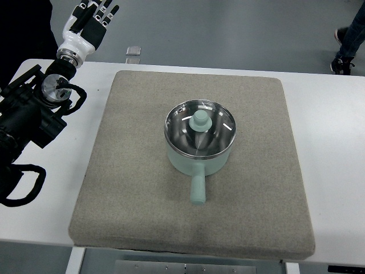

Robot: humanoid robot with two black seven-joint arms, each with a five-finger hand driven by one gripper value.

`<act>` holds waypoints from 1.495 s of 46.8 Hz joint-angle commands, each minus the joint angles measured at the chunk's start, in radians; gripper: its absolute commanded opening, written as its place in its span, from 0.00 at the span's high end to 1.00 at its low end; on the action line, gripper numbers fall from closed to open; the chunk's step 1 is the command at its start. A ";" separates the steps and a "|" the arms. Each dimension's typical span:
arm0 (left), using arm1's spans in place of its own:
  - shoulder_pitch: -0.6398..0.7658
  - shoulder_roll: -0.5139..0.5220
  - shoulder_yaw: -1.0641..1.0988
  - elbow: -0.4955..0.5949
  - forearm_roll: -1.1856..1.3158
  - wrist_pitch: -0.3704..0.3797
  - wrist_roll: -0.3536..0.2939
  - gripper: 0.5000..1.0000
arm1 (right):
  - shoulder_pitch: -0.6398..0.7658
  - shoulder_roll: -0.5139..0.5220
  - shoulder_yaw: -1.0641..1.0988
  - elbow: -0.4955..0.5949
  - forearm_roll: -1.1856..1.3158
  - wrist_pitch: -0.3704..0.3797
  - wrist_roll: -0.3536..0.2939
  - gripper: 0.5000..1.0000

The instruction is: Place lid left of pot with left hand

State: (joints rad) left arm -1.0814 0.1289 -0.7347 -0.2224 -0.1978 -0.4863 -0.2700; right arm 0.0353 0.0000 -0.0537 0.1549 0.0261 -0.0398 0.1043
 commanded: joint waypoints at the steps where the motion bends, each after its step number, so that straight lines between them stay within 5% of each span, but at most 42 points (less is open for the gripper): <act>1: 0.000 0.000 0.000 0.001 -0.002 0.000 0.000 0.01 | 0.000 0.000 0.000 0.000 0.000 0.000 0.000 0.15; 44: -0.005 -0.006 0.015 0.002 0.006 0.009 -0.008 0.01 | 0.000 0.000 0.000 0.000 0.000 0.000 0.000 0.15; 70: -0.014 -0.005 0.044 -0.002 0.026 0.084 -0.006 0.01 | 0.000 0.000 0.000 0.000 0.000 0.000 0.000 0.15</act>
State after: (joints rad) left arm -1.0943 0.1241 -0.6985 -0.2225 -0.1804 -0.4258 -0.2778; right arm 0.0354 0.0000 -0.0537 0.1549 0.0261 -0.0398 0.1043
